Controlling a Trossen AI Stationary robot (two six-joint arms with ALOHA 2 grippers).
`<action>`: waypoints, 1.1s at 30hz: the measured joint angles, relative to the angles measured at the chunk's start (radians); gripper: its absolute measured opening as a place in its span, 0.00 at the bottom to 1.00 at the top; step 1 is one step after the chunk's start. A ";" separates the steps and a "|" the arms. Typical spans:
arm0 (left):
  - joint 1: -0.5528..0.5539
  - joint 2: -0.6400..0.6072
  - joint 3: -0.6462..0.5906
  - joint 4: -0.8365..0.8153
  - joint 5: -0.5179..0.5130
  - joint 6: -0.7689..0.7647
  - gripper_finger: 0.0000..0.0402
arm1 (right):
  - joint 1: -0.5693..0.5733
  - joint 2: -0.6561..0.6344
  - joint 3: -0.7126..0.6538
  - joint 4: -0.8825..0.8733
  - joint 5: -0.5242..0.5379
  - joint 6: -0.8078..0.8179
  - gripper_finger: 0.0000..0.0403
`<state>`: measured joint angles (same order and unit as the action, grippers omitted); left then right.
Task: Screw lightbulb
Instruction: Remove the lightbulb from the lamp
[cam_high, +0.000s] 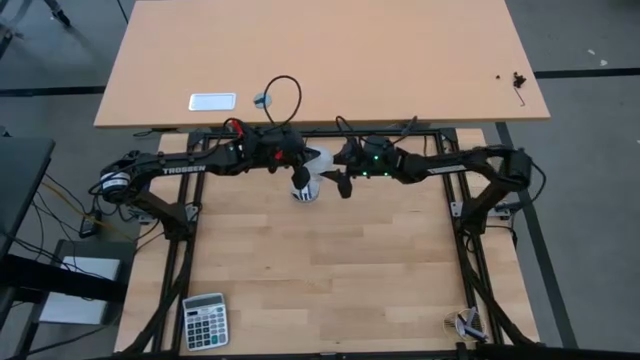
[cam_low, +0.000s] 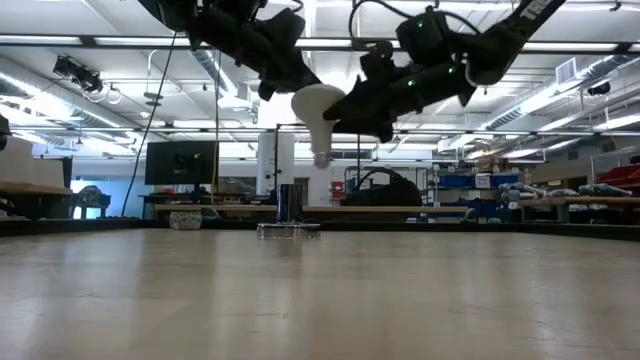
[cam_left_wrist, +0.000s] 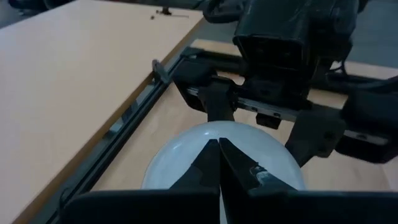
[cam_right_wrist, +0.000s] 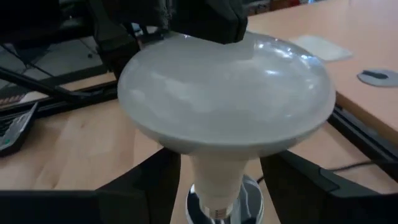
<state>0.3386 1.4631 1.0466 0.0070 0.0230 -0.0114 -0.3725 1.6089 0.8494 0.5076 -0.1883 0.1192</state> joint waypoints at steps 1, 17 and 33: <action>-0.003 0.000 0.000 0.010 0.003 -0.003 0.00 | 0.000 -0.024 0.000 -0.036 0.000 0.001 0.55; -0.095 0.148 -0.002 0.181 -0.006 -0.071 0.00 | 0.032 -0.160 0.001 -0.478 0.037 0.062 0.55; -0.117 0.240 -0.003 0.197 0.014 -0.106 0.00 | 0.023 -0.098 0.001 -0.552 0.073 0.062 0.54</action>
<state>0.2221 1.7028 1.0431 0.2040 0.0368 -0.1169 -0.3491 1.5112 0.8505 -0.0443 -0.1149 0.1814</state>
